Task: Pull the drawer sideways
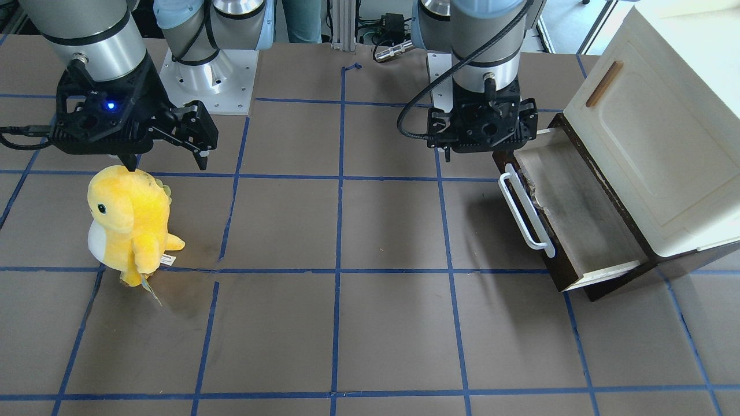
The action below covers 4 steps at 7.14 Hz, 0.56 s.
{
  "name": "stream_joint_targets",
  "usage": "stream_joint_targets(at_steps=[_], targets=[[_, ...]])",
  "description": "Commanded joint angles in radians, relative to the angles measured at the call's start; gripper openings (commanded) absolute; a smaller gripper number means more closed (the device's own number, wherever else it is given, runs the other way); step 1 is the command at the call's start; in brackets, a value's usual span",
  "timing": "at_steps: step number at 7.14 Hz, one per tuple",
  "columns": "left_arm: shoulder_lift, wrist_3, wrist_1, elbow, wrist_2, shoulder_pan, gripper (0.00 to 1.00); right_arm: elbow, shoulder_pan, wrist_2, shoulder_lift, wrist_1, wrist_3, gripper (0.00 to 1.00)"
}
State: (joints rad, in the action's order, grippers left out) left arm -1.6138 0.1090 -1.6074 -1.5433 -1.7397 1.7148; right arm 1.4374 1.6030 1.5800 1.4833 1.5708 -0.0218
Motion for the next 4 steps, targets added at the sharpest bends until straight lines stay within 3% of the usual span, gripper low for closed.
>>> stream_joint_targets(at_steps=[1, 4], targets=[[0.051, -0.072, -0.029, 0.024, 0.187, -0.13, 1.0, 0.0, 0.0, 0.0, 0.0, 0.0, 0.0, 1.0], [0.058, -0.06, -0.026, 0.009, 0.174, -0.129, 1.0, 0.0, 0.0, 0.0, 0.0, 0.0, -0.001, 1.0]])
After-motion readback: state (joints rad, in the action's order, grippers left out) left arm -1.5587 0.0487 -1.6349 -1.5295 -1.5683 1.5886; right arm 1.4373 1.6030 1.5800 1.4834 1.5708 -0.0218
